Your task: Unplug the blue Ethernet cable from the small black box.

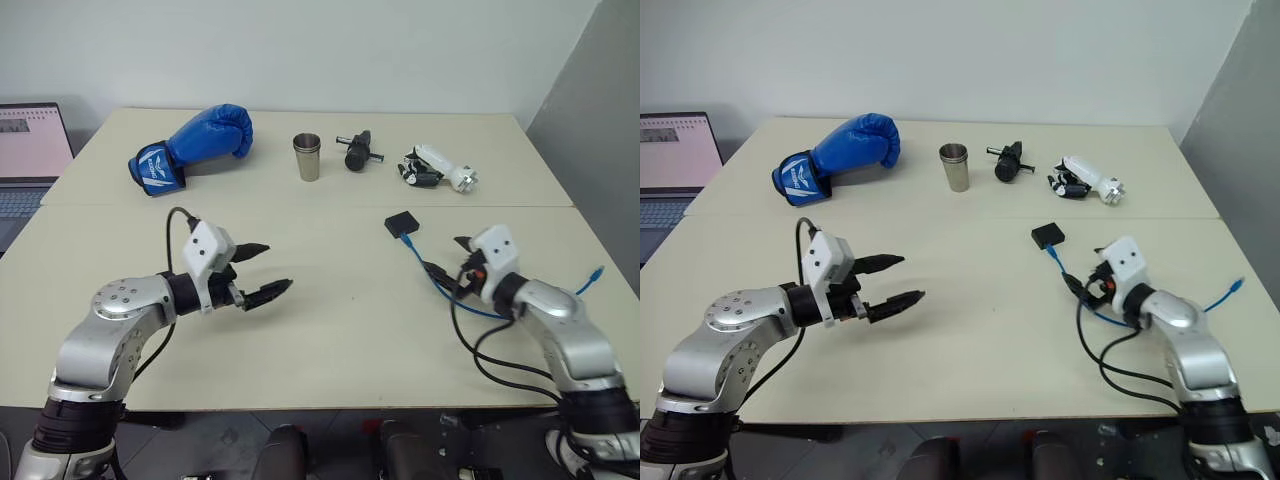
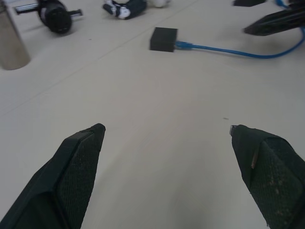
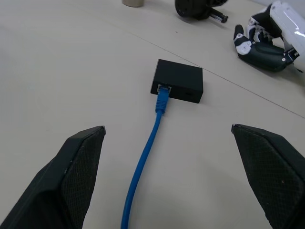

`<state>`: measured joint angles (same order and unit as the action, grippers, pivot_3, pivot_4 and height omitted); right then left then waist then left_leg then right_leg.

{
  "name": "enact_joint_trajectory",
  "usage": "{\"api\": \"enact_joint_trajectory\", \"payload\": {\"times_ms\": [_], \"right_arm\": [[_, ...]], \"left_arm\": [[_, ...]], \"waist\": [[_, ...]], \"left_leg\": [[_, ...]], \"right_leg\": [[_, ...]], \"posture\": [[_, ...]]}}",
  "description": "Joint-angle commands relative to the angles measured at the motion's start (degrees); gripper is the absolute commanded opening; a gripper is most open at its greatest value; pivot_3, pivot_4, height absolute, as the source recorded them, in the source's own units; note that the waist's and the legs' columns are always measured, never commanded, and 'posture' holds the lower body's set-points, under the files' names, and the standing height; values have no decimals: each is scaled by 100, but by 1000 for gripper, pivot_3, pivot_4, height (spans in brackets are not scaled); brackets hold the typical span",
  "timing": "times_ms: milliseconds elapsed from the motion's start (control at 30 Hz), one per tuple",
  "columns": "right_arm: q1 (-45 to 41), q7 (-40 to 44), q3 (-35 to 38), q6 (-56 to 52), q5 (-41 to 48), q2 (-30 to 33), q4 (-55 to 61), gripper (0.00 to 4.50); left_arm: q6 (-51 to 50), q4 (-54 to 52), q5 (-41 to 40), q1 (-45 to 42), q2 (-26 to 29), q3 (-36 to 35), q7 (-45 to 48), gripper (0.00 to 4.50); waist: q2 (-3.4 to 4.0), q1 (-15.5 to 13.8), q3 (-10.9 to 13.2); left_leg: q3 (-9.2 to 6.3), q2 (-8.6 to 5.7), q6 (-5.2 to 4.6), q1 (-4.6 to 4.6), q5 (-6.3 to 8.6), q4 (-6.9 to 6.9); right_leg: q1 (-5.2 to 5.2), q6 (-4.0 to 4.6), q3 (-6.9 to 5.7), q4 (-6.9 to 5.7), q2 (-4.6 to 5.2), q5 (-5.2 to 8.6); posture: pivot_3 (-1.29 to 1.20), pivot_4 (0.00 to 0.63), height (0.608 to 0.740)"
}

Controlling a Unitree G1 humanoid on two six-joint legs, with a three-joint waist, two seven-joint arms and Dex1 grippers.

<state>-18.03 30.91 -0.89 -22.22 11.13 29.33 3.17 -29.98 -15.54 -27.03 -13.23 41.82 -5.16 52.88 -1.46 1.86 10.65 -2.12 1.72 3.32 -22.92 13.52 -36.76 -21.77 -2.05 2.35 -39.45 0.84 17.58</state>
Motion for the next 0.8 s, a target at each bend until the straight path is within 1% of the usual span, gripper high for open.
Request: {"api": "enact_joint_trajectory", "payload": {"times_ms": [33, 100, 200, 300, 433, 467, 533, 567, 600, 633, 667, 733, 800], "right_arm": [[-434, -314, -276, 401, -421, -394, -644, 4500], [-696, -490, -398, 594, -604, -690, -1152, 4500], [-997, -718, -446, 920, -845, -923, -1810, 4500], [-1199, -818, -446, 1174, -977, -1042, -2349, 4500], [-1358, -837, -360, 1311, -952, -1154, -2763, 4500], [-1391, -848, -313, 1260, -914, -1188, -2814, 4134], [-1441, -878, -215, 1092, -835, -1243, -2860, 3827], [-1455, -865, -166, 1012, -781, -1267, -2859, 3516], [-1460, -868, -129, 928, -744, -1281, -2845, 3406], [-1451, -868, -106, 867, -722, -1289, -2814, 3088], [-1444, -860, -87, 811, -702, -1293, -2781, 2911], [-1423, -845, -74, 661, -703, -1278, -2701, 2328], [-1407, -838, -99, 558, -746, -1236, -2640, 1887]], "left_arm": [[29, -184, -108, -215, 74, 68, 188, 4470], [94, -137, -51, -297, 58, 151, 241, 4470], [157, -68, 0, -332, 38, 197, 280, 4470], [224, -39, 39, -306, 36, 218, 305, 4470], [291, -33, 66, -232, 39, 196, 315, 4470], [312, -24, 71, -208, 43, 184, 315, 4500], [345, -5, 80, -174, 47, 171, 319, 4500], [354, 4, 85, -167, 45, 169, 318, 4500], [367, 15, 93, -164, 43, 171, 317, 4500], [374, 8, 94, -149, 44, 167, 315, 4500], [385, 10, 97, -139, 44, 168, 315, 4500], [403, 46, 98, -134, 43, 171, 315, 4500], [399, 94, 87, -141, 42, 170, 325, 4500]], "waist": [[1, 0, 1], [1, 1, 1], [2, 2, 1], [3, 2, 1], [2, 3, 1], [3, 3, 1], [3, 4, 1], [3, 4, 1], [3, 3, 1], [3, 3, 1], [3, 2, 1], [3, -5, 1], [3, -9, 1]], "left_leg": [[-1, 1, 0, -1, 0, 0], [-1, 0, 0, -1, 0, 1], [3, -1, 0, 0, 0, 0], [6, -2, 0, -1, 0, 0], [5, 0, 0, 0, 0, 0], [5, 0, 0, 1, 0, 0], [5, 0, 0, 2, 0, 0], [4, 0, 0, 2, 0, -1], [3, 0, 0, 3, 0, -2], [3, 0, 0, 3, 0, -3], [2, 0, 0, 2, 0, -4], [1, -1, 0, 2, 0, -5], [0, -2, 0, 2, 0, -5]], "right_leg": [[-1, 0, -1, 0, -1, 0], [-2, 0, -1, 0, -1, 0], [-2, 1, 1, -1, 0, 0], [-3, 1, 3, 0, 1, 0], [-2, 1, 2, -2, 1, 0], [-2, 1, 2, -4, 1, 0], [-2, 1, 2, -7, 1, 0], [-2, 1, 2, -10, 1, 0], [-2, 1, 1, -11, 1, -1], [-2, 1, 1, -14, 1, 0], [-2, 1, 1, -14, 1, -1], [-1, 1, 1, -14, 1, 0], [-1, 1, 0, -14, 2, 0]], "posture": [[0, 150, 740], [0, 150, 740], [0, 150, 740], [0, 150, 740], [0, 150, 740], [0, 150, 740], [0, 150, 740], [0, 150, 740], [0, 150, 740], [0, 150, 740], [0, 150, 740], [0, 150, 740], [0, 150, 740]]}}
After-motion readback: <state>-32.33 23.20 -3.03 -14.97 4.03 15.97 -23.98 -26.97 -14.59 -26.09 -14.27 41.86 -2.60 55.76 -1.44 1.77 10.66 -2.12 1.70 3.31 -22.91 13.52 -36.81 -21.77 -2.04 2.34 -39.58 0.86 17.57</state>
